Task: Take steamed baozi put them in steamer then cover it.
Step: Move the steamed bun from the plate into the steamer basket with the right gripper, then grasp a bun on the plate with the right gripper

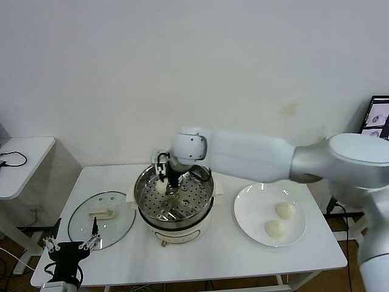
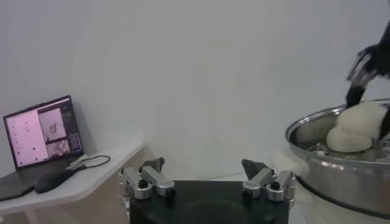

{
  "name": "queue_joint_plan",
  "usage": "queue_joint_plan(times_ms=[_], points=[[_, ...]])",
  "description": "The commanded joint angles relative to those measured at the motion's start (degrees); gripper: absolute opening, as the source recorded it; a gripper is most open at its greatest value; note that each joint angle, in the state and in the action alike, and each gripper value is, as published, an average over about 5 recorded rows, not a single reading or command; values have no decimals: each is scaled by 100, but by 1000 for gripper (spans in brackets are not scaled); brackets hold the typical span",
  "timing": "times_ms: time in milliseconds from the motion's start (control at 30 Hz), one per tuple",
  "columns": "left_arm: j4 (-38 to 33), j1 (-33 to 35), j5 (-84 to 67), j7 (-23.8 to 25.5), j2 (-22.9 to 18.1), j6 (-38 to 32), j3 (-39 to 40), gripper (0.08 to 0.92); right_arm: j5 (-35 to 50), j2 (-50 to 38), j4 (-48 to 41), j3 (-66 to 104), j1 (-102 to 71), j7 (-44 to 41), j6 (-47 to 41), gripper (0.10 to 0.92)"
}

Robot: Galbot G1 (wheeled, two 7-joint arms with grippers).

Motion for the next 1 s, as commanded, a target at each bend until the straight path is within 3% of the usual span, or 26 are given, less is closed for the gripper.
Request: queue_joint_plan(times_ms=[33,433,533,733,1000], points=[[-14,17,0,-1,-5,-5,1,823,-192,851,-808,32,-479,164,-140,594],[-36,49,-5,-11,-15,-19,-13,823,-409,929,-1115,79,-514,122,-125,594],[-48,54,-3,-11,-18,-17,-8,823,-414,782,-983,119,-399,-50,-85,626],[-84,75,0,-10,-12,-13,-13,823,-474,141,-488,213,136,-751,186,791],[-84,64,4,-5,2,-6,-4,823,-688,-1460,598,70,1005,-1876,989,823]])
